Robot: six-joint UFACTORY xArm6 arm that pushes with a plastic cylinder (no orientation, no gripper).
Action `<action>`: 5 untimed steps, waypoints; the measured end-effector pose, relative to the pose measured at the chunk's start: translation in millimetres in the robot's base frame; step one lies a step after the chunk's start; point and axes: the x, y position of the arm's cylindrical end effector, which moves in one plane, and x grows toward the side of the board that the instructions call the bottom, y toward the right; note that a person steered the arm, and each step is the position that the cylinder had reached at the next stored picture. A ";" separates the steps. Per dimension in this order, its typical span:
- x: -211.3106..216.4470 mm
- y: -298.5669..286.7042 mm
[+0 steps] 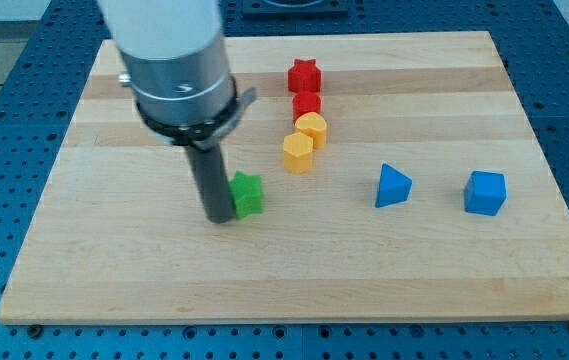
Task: Place the green star to the left of the blue triangle
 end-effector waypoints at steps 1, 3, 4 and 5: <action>0.0 41.3; 20.1 -8.1; -15.0 0.2; -21.3 5.8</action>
